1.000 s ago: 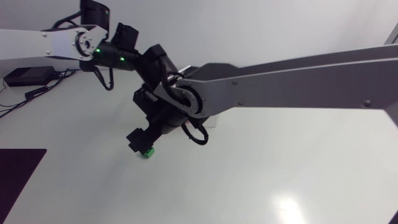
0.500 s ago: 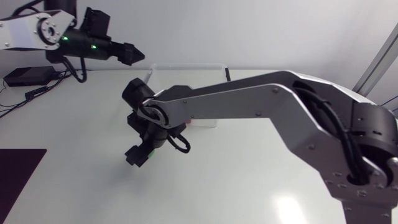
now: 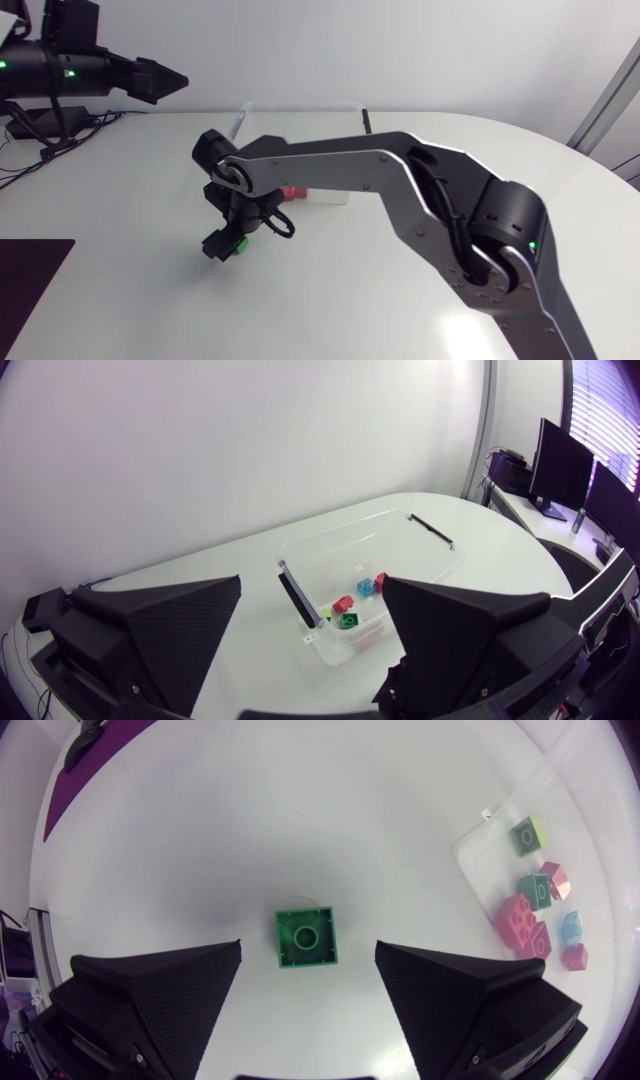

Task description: Place the duplo bricks in the container

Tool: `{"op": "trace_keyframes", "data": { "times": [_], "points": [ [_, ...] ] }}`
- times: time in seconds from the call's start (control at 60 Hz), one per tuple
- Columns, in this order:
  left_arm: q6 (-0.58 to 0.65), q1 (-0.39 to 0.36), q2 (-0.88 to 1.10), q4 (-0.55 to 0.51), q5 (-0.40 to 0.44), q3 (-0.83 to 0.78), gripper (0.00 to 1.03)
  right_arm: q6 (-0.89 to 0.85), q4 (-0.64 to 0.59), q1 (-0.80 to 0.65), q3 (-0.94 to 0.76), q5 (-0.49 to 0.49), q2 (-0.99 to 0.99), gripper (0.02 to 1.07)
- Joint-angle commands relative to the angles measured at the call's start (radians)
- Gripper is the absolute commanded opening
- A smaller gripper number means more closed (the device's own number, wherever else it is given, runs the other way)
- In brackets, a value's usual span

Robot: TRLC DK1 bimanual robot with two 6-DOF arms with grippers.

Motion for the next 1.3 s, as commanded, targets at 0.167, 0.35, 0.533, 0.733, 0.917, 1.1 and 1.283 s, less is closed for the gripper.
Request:
{"op": "trace_keyframes", "data": {
  "times": [0.167, 0.35, 0.533, 0.733, 0.917, 1.1, 1.283],
  "points": [
    [0.01, 0.095, -0.158, -0.027, 0.065, -0.124, 0.99, -0.029, -0.108, -0.004, 0.141, 0.009, 0.105, 0.83],
    [0.022, 0.139, -0.218, -0.028, 0.067, -0.189, 0.99, -0.035, -0.156, 0.003, 0.201, 0.013, 0.144, 0.41],
    [0.022, 0.195, -0.312, -0.04, 0.07, -0.258, 0.99, -0.032, -0.127, 0.007, 0.134, 0.009, 0.091, 0.12],
    [0.019, 0.261, -0.424, -0.08, 0.07, -0.308, 0.99, -0.012, -0.064, -0.027, -0.029, 0.009, -0.151, 0.12],
    [0.014, 0.303, -0.553, -0.076, 0.07, -0.422, 0.99, 0.006, -0.064, -0.105, -0.061, 0.028, -0.341, 0.12],
    [-0.013, 0.323, -0.629, -0.082, 0.07, -0.497, 0.99, 0.034, -0.028, -0.191, -0.03, 0.075, -0.45, 0.12],
    [-0.046, 0.316, -0.721, -0.079, 0.067, -0.583, 0.99, 0.047, 0.082, -0.296, -0.037, 0.094, -0.401, 0.13]
  ]
}}
